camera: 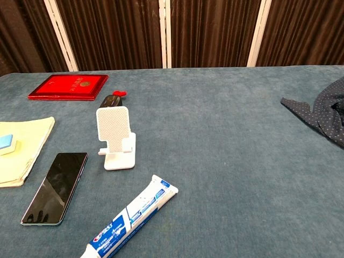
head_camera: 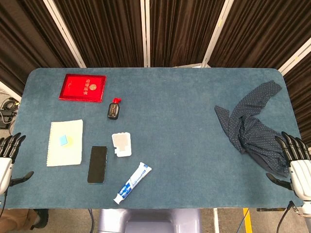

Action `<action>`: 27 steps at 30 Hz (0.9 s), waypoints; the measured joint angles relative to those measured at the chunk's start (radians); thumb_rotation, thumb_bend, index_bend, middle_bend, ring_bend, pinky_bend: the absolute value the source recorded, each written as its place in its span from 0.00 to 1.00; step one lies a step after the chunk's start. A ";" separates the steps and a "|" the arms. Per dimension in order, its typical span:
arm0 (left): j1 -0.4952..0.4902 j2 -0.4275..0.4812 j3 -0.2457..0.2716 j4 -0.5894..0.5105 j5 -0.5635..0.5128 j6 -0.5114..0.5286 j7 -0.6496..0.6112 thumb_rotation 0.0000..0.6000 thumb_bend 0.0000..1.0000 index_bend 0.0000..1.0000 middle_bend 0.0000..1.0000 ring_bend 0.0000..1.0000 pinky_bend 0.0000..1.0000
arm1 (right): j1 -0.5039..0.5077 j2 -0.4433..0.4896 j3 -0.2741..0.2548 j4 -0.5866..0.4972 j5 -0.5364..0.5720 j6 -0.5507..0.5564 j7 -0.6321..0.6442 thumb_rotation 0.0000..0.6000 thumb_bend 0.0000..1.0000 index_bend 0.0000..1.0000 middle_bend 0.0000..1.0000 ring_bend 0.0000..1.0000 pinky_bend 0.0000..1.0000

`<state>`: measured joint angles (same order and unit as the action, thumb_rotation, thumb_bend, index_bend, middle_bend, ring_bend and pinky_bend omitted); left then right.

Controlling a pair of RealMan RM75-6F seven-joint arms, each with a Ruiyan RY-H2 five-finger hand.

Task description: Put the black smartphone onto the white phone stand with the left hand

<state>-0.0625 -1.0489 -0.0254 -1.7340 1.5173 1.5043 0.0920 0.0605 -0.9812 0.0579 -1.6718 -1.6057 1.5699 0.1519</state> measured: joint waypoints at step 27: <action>-0.344 -0.088 0.019 0.243 0.163 -0.452 0.026 1.00 0.00 0.18 0.03 0.06 0.07 | 0.011 -0.017 0.016 -0.004 0.056 -0.036 -0.069 1.00 0.00 0.00 0.00 0.00 0.00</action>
<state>-0.4067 -1.1371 -0.0065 -1.4909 1.6802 1.0522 0.1176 0.0716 -0.9986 0.0739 -1.6760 -1.5501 1.5342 0.0828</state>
